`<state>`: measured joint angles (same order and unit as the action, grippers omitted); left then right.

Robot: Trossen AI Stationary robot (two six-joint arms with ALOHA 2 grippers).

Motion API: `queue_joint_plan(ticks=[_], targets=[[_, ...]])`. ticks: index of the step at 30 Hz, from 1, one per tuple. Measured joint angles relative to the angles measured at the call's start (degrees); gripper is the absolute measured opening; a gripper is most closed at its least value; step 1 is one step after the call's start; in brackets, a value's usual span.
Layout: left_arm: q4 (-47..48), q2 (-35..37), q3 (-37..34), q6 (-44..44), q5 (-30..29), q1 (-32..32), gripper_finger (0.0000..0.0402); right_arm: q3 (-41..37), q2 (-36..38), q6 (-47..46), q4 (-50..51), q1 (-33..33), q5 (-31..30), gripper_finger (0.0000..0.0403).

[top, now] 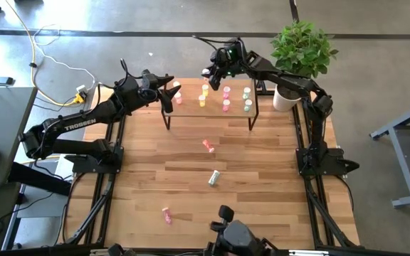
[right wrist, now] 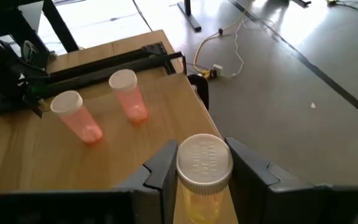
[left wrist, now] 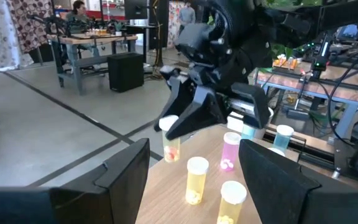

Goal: Pick and place medicine bottles onto shelf by color
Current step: Put the yellow pill bottle on the shelf aligned with the yellow pill bottles

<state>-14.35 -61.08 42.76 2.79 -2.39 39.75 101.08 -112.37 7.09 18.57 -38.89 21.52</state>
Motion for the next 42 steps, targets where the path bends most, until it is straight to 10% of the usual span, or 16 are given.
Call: queue_joint_plan(ticks=[42], targets=[[1.51,0.0,0.0,0.16,0.22,-0.09,0.0239,2.78,-3.13,4.98,-8.57,-0.46,1.2,0.0099]])
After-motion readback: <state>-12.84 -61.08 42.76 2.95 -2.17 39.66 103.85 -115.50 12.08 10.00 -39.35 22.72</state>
